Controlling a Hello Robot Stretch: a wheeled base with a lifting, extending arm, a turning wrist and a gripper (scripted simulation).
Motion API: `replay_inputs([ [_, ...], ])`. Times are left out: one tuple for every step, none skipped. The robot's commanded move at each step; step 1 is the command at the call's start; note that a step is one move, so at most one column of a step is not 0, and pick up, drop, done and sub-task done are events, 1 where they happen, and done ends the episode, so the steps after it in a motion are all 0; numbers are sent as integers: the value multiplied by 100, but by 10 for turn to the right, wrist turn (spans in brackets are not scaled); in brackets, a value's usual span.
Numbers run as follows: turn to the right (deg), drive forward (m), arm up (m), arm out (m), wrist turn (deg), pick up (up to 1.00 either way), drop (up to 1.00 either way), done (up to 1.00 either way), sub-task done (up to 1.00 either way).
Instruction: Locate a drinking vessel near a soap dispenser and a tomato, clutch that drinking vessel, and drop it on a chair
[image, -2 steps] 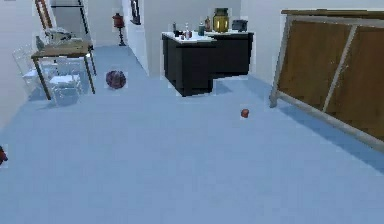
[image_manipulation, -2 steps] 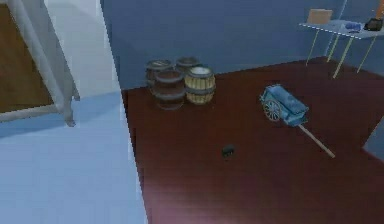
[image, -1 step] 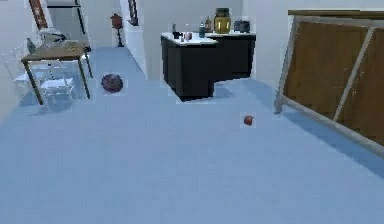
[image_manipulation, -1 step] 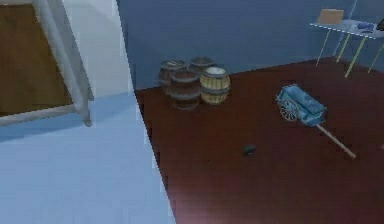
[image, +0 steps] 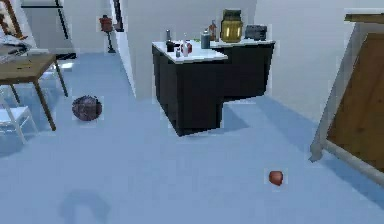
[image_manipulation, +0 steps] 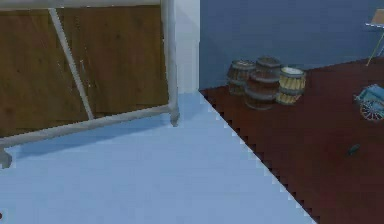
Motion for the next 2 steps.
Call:
replay_inputs([
  [0, 100, 0, 0, 0, 0, 0, 0, 0],
  [0, 45, 0, 0, 0, 0, 0, 0, 0],
])
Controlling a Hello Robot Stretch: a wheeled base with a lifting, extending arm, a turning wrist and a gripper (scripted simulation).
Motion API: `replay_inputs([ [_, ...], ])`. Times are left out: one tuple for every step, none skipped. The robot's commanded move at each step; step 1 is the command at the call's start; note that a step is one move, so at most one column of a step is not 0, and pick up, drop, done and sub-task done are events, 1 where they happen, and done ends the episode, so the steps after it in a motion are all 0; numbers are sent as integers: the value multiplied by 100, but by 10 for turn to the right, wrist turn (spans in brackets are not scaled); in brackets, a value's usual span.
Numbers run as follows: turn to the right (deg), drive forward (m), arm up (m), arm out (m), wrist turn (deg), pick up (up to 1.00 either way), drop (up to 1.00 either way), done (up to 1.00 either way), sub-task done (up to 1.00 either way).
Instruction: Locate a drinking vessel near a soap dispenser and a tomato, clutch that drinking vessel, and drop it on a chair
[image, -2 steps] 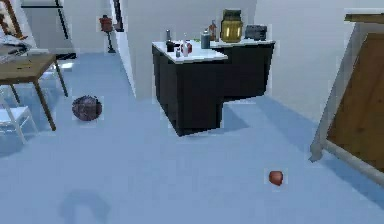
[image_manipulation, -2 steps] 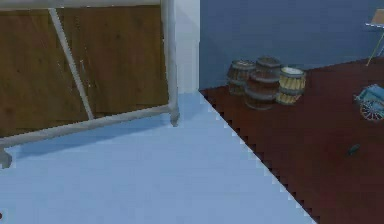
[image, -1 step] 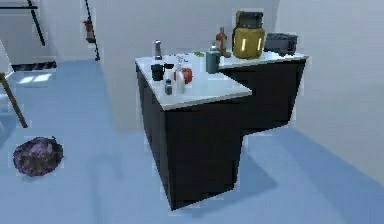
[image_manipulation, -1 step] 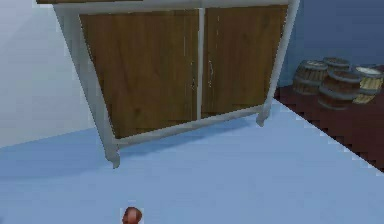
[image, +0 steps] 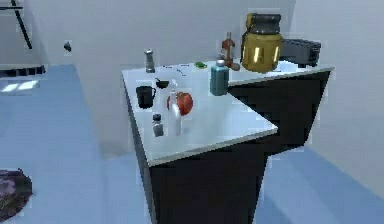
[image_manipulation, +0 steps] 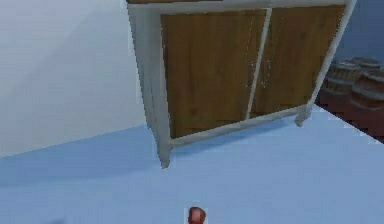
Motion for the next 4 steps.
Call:
replay_inputs([
  [60, 0, 0, 0, 0, 0, 0, 0, 0],
  [0, 25, 0, 0, 0, 0, 0, 0, 0],
  [-450, 0, 0, 0, 0, 0, 0, 0, 0],
  [-450, 0, 0, 0, 0, 0, 0, 0, 0],
])
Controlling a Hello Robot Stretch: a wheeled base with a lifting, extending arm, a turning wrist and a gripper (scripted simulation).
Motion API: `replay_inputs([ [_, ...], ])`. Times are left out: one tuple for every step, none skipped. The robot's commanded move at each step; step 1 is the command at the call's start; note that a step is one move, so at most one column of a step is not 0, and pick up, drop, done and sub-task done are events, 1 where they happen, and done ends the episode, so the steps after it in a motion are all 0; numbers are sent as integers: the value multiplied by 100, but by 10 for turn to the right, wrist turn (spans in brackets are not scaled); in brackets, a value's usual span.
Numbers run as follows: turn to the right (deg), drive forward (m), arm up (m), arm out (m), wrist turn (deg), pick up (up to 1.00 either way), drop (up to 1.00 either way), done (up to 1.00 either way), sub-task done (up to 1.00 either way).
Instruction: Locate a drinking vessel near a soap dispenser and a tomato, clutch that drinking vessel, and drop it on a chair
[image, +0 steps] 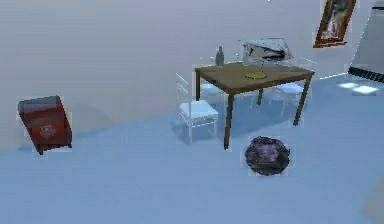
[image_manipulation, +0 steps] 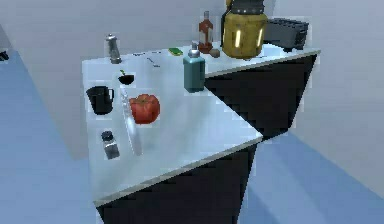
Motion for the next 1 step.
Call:
replay_inputs([
  [-210, 0, 0, 0, 0, 0, 0, 0, 0],
])
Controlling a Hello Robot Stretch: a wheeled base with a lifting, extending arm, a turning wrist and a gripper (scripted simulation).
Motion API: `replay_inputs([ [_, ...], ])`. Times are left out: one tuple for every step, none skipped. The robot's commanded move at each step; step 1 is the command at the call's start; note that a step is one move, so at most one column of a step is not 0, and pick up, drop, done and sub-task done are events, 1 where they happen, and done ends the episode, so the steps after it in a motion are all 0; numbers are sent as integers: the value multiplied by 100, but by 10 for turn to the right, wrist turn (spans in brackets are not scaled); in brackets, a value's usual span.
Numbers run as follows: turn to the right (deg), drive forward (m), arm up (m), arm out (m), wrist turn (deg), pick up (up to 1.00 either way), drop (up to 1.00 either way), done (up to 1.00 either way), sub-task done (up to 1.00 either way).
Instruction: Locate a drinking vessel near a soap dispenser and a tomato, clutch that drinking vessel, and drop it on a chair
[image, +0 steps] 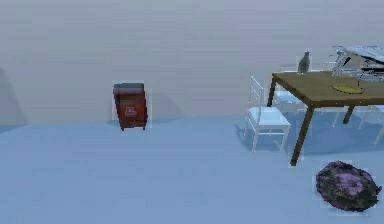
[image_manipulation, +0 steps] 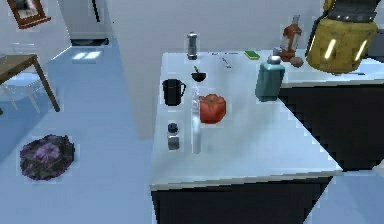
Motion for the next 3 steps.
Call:
replay_inputs([
  [0, 0, 50, 0, 0, 0, 0, 0, 0],
  [0, 0, 38, 0, 0, 0, 0, 0, 0],
  [0, 0, 0, 50, 0, 0, 0, 0, 0],
])
